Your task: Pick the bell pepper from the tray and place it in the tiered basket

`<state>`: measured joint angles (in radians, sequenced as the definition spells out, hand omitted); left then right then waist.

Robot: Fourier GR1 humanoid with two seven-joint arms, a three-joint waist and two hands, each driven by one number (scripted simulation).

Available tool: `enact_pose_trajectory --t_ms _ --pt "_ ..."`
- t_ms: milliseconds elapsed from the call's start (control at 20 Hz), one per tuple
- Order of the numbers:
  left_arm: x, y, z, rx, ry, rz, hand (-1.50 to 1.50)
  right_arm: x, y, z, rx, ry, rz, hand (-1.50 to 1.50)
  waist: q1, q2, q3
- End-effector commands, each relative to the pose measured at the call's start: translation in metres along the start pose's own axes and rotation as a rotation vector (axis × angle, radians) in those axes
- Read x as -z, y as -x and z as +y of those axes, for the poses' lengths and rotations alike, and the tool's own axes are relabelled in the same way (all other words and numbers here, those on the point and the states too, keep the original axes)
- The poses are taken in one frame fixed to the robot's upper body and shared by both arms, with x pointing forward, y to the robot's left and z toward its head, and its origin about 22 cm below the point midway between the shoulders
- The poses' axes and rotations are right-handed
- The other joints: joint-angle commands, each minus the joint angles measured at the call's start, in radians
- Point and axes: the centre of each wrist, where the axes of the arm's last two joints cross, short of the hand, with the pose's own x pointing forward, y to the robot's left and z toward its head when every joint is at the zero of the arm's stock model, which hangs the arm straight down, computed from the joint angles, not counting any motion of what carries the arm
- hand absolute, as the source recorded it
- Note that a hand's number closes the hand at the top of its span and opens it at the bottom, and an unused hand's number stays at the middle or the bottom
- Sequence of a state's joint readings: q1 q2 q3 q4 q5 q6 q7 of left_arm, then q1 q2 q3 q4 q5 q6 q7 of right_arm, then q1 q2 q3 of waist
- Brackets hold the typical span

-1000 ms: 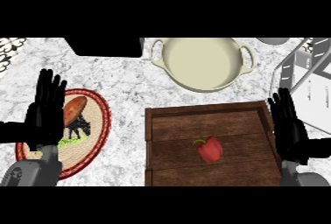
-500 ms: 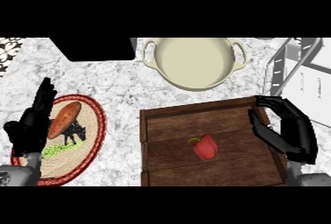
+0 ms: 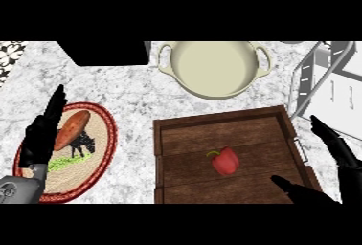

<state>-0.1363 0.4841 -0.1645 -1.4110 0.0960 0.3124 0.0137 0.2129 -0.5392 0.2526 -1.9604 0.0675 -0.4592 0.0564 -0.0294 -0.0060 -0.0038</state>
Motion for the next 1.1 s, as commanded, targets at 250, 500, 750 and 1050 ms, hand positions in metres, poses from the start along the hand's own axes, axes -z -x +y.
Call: enact_pose_trajectory --t_ms 250,500,750,1050 --pt "0.004 -0.012 -0.002 0.005 0.038 -0.007 0.0 -0.004 -0.077 -0.034 -0.471 -0.318 0.094 -1.5 0.027 0.003 -0.004" --pt "0.003 -0.013 0.001 0.016 0.06 -0.041 0.0 0.004 -0.115 -0.007 -0.527 -0.312 0.184 -1.5 0.055 0.008 0.0" --pt "-0.001 -0.004 -0.021 0.006 0.053 -0.025 0.0 0.014 -0.133 0.026 -0.554 -0.346 0.311 -1.5 0.059 0.009 0.0" --pt "0.013 -0.009 -0.013 0.022 0.026 -0.026 0.0 0.031 -0.133 0.054 -0.606 -0.399 0.389 -1.5 0.04 0.009 0.001"
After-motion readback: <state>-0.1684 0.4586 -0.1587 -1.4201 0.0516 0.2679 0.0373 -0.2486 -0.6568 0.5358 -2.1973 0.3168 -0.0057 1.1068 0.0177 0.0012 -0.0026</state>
